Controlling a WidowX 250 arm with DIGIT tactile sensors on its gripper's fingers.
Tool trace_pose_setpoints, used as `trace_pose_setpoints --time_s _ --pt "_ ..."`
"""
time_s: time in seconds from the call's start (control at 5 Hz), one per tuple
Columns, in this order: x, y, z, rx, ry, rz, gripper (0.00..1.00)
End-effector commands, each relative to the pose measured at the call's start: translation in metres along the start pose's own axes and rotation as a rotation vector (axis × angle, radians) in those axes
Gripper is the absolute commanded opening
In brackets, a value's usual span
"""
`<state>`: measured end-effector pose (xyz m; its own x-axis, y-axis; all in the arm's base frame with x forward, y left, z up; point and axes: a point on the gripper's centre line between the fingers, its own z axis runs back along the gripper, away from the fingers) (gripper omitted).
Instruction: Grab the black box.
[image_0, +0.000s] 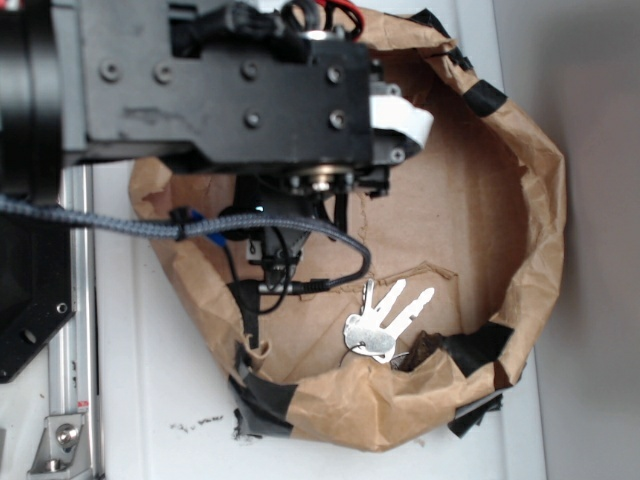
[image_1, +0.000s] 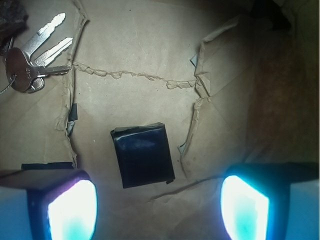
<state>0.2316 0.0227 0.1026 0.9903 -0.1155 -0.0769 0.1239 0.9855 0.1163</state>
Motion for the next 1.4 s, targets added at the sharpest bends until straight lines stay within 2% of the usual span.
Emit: trace_pose_setpoints --time_s 0.0,0.2,0.4,0.6,1.0,1.2 --pt "-0.011 0.006 -0.019 -0.035 -0.064 -0.094 1.00" --pt "-0.011 0.016 -0.037 -0.021 -0.036 -0.073 1.00" --pt "-0.014 0.024 -0.042 -0.058 -0.027 -0.054 1.00" --pt "-0.010 0.016 -0.051 -0.039 -0.003 -0.074 1.00" --pt "-0.011 0.003 -0.052 -0.043 -0.011 -0.101 1.00" --pt "-0.011 0.005 -0.051 -0.047 -0.017 -0.095 1.00"
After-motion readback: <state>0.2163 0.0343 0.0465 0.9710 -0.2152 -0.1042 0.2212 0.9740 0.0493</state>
